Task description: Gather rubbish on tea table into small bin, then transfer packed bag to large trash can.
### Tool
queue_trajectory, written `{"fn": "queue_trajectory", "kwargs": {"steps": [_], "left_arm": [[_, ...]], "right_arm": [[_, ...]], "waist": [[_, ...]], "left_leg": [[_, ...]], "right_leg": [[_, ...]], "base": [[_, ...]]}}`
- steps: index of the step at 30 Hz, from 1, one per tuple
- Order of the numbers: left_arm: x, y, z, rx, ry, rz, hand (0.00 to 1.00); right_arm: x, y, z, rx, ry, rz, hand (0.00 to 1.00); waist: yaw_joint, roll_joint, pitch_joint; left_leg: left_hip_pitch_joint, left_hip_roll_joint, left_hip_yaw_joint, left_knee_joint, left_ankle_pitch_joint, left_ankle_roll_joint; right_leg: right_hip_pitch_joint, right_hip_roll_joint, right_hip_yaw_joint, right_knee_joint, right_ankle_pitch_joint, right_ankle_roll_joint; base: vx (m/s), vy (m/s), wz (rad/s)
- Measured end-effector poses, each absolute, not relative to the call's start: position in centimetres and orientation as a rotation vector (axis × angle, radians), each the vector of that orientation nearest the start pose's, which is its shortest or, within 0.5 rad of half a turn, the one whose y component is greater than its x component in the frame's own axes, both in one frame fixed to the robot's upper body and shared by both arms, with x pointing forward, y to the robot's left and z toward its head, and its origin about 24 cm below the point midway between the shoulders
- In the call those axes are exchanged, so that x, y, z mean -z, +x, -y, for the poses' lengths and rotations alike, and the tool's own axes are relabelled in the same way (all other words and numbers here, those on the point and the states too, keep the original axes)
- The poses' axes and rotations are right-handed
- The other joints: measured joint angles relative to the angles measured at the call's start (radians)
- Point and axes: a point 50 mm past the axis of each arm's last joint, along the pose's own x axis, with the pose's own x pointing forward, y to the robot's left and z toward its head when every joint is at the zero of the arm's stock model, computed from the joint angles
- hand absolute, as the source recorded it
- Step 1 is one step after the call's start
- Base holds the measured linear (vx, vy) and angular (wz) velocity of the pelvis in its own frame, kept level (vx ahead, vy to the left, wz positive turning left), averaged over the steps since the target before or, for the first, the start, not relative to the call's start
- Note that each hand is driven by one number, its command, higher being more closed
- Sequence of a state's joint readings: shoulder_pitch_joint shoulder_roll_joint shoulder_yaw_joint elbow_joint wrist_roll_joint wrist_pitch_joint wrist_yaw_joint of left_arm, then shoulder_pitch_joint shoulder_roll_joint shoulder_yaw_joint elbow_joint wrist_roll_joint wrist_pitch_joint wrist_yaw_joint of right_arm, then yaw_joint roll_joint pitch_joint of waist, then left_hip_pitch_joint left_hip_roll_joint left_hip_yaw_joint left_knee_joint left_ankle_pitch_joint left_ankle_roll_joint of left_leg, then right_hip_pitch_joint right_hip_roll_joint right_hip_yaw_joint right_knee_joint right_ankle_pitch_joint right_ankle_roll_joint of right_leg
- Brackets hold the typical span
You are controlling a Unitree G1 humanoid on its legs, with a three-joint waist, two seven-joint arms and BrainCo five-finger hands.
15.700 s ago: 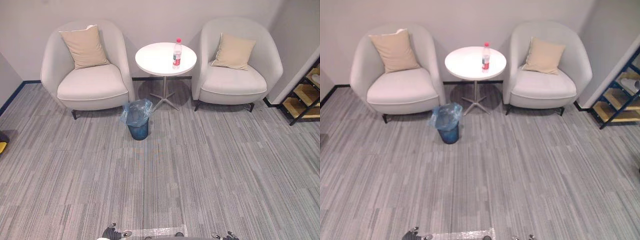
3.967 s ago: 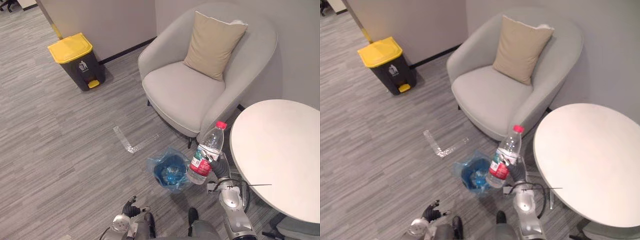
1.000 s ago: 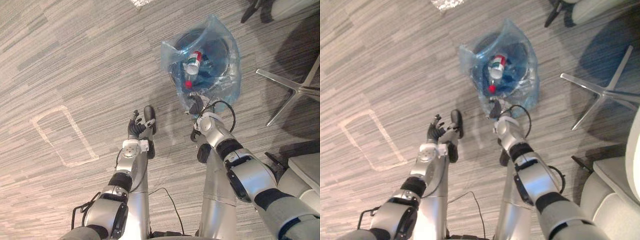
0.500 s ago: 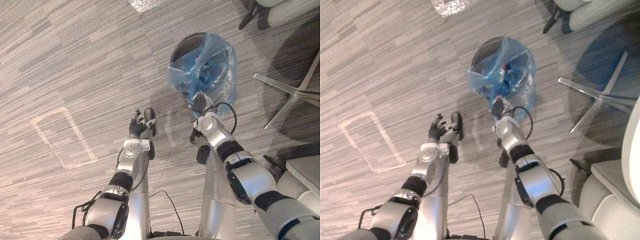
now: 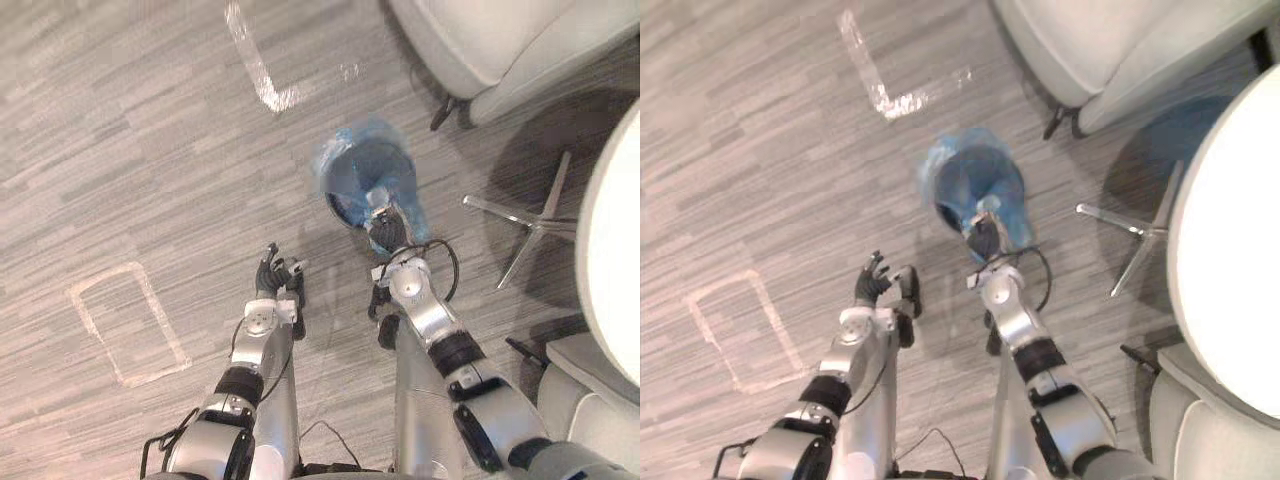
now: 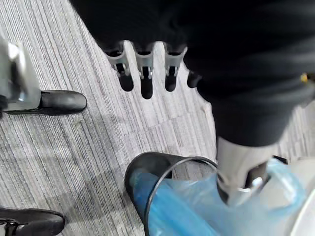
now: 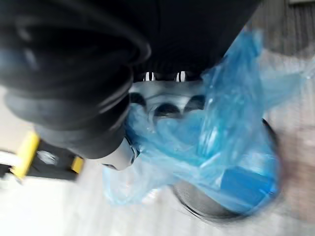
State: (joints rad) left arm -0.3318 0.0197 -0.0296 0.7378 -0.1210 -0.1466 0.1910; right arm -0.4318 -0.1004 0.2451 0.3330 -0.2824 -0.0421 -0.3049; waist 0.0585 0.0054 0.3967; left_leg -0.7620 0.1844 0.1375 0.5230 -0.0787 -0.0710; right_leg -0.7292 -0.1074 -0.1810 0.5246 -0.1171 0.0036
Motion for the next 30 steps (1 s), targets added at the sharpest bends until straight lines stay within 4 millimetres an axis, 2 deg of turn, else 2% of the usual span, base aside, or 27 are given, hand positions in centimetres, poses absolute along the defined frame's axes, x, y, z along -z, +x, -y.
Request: {"fn": "queue_trajectory", "kwargs": {"steps": [3,6,10,16,17,20,25,30], "left_arm": [[4.4,27.8,-14.3,-0.122,-0.009,-0.351,0.00],[6.3,26.0,-14.2,-0.085,0.022,-0.433,0.00],[8.8,23.5,-15.0,-0.061,0.077,-0.555,0.00],[9.6,21.9,-16.7,-0.060,0.122,-0.590,0.00],[9.0,21.9,-16.9,-0.063,0.123,-0.557,0.00],[6.6,22.4,-17.1,-0.045,0.125,-0.417,0.00],[2.8,23.2,-16.9,0.026,0.176,-0.210,0.00],[-0.5,23.9,-16.3,0.122,0.261,-0.035,0.00]], "right_arm": [[-8.0,30.4,9.4,-0.034,-0.376,0.237,1.00],[-6.7,29.3,9.6,-0.060,-0.363,0.197,1.00],[-5.5,28.7,9.9,-0.103,-0.364,0.149,1.00],[-4.2,27.9,10.8,-0.134,-0.353,0.096,1.00],[-3.9,27.5,10.9,-0.153,-0.341,0.085,1.00],[-4.0,26.7,11.8,-0.210,-0.311,0.086,1.00],[-6.0,26.1,12.6,-0.306,-0.283,0.176,1.00],[-6.6,25.8,12.6,-0.419,-0.255,0.197,1.00]], "waist": [[-0.007,-0.043,-0.057],[-0.011,-0.069,-0.120],[-0.023,-0.070,-0.177],[-0.035,-0.067,-0.249],[-0.039,-0.067,-0.274],[-0.040,-0.067,-0.290],[-0.044,-0.066,-0.334],[-0.051,-0.061,-0.355]], "left_leg": [[0.102,0.011,0.021,-0.044,-0.010,-0.008],[0.197,-0.002,0.044,-0.117,-0.008,-0.010],[0.338,-0.029,0.075,-0.259,0.030,-0.010],[0.471,-0.061,0.102,-0.369,0.050,-0.012],[0.485,-0.066,0.107,-0.393,0.058,-0.011],[0.553,-0.075,0.111,-0.425,0.059,-0.010],[0.595,-0.088,0.113,-0.467,0.060,-0.007],[0.626,-0.103,0.112,-0.494,0.068,-0.006]], "right_leg": [[0.106,0.022,0.014,-0.081,0.014,0.008],[0.185,0.023,0.030,-0.149,0.026,0.017],[0.322,0.031,0.057,-0.312,0.092,0.034],[0.456,0.034,0.086,-0.460,0.145,0.055],[0.470,0.032,0.090,-0.484,0.155,0.055],[0.542,0.029,0.100,-0.532,0.168,0.062],[0.566,0.023,0.123,-0.560,0.180,0.067],[0.594,0.018,0.129,-0.583,0.190,0.072]], "base": [[0.10,-0.005,-0.22],[0.14,0.000,-0.12],[0.15,0.009,-0.14],[0.10,0.023,-0.15],[0.06,0.005,-0.06],[0.02,0.006,-0.06],[-0.02,0.009,-0.10],[0.00,0.001,-0.03]]}}
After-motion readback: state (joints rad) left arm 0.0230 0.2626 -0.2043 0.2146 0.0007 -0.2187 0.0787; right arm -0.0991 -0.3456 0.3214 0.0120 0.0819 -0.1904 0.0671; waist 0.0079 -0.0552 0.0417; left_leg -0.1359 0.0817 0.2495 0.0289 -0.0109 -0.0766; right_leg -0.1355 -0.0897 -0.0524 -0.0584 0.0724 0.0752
